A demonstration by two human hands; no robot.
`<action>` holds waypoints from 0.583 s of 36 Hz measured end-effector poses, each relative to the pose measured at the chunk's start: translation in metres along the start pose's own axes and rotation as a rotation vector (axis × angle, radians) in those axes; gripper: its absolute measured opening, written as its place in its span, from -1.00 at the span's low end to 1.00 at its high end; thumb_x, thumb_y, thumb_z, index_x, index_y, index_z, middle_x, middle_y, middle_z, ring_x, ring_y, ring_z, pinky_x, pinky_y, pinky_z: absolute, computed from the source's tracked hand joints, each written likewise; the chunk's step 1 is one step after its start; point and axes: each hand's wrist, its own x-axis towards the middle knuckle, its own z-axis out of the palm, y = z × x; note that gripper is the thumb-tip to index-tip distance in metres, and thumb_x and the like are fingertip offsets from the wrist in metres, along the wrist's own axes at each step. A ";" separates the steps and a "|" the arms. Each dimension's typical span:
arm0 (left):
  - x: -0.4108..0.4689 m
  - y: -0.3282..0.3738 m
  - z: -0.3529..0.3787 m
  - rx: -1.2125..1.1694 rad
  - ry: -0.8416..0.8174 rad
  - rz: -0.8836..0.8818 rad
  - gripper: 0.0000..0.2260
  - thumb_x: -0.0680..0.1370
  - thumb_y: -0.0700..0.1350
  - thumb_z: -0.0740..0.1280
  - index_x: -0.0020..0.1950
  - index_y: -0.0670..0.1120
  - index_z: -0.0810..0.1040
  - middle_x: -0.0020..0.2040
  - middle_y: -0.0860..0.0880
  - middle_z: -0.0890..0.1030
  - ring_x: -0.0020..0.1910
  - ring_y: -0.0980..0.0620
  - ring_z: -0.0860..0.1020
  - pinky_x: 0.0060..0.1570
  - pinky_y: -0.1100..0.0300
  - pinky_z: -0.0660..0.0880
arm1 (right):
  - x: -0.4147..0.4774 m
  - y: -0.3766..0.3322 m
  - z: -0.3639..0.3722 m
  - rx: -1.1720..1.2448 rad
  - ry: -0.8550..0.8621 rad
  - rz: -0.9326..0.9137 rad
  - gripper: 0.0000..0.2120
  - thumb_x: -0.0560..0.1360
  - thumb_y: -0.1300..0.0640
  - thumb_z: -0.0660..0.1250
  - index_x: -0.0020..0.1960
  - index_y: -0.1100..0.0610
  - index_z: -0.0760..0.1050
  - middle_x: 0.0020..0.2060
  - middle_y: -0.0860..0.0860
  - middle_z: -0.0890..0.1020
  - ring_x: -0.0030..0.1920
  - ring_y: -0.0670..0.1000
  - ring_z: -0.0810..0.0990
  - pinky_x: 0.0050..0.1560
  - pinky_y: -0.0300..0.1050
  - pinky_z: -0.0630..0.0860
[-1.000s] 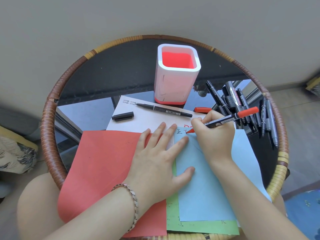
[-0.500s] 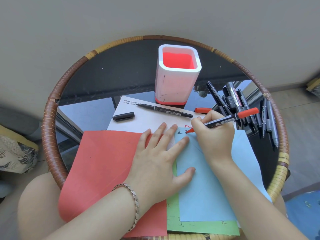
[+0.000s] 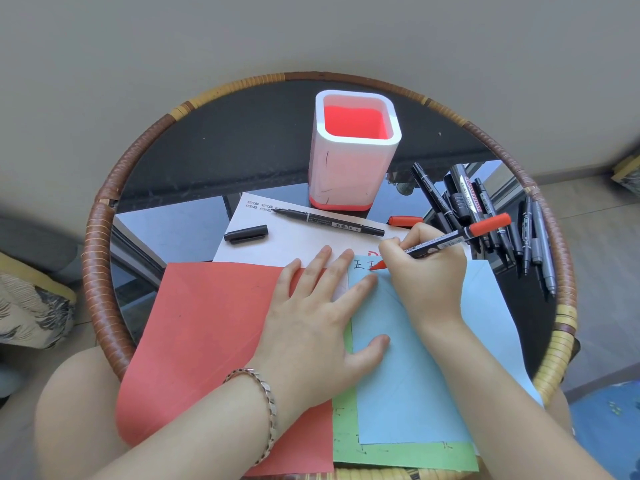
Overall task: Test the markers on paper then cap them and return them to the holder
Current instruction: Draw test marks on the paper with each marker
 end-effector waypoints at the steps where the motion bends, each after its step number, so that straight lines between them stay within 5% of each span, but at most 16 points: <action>1: 0.000 0.000 0.000 0.005 0.000 0.000 -0.38 0.36 0.33 -0.02 0.39 0.18 0.25 0.50 0.04 0.14 0.48 0.03 0.00 0.38 0.02 -0.18 | 0.000 0.000 -0.001 0.003 0.015 0.000 -0.60 0.29 0.36 0.30 -0.55 0.06 0.19 -0.71 -0.14 0.35 -0.59 -0.16 0.33 -0.47 -0.41 0.23; 7: 0.000 -0.001 0.001 0.007 0.005 0.001 -0.38 0.36 0.34 -0.03 0.40 0.19 0.23 0.50 0.05 0.11 0.48 0.05 -0.03 0.39 0.03 -0.21 | 0.000 -0.002 -0.003 0.028 0.063 0.048 -0.64 0.28 0.34 0.27 -0.53 0.07 0.18 -0.71 -0.12 0.31 -0.60 -0.14 0.29 -0.52 -0.42 0.19; 12: -0.001 0.000 0.001 0.014 -0.010 -0.004 -0.38 0.37 0.34 -0.06 0.41 0.22 0.17 0.51 0.05 0.06 0.48 0.04 -0.08 0.38 0.03 -0.24 | 0.006 -0.004 -0.005 0.164 0.153 0.071 -0.70 0.39 0.17 0.35 -0.45 0.06 0.32 -0.56 0.02 0.43 -0.48 0.04 0.40 -0.35 -0.15 0.34; 16: -0.001 -0.001 0.002 0.069 -0.020 0.028 -0.40 0.37 0.35 -0.16 0.42 0.32 -0.05 0.52 0.05 -0.13 0.46 0.06 -0.26 0.35 0.04 -0.37 | 0.005 -0.007 -0.007 0.287 0.140 0.082 -0.72 0.47 0.15 0.36 -0.34 0.06 0.31 -0.62 -0.16 0.50 -0.59 -0.17 0.39 -0.48 -0.36 0.34; 21: 0.002 0.002 -0.001 0.101 -0.041 0.056 -0.47 0.46 0.31 -0.01 0.41 0.27 0.03 0.53 -0.02 -0.10 0.47 0.00 -0.20 0.38 -0.03 -0.26 | 0.010 -0.017 -0.024 0.280 0.005 -0.004 -0.90 0.49 0.13 0.33 -0.19 0.05 0.45 -0.45 -0.18 0.61 -0.41 -0.28 0.54 -0.33 -0.46 0.40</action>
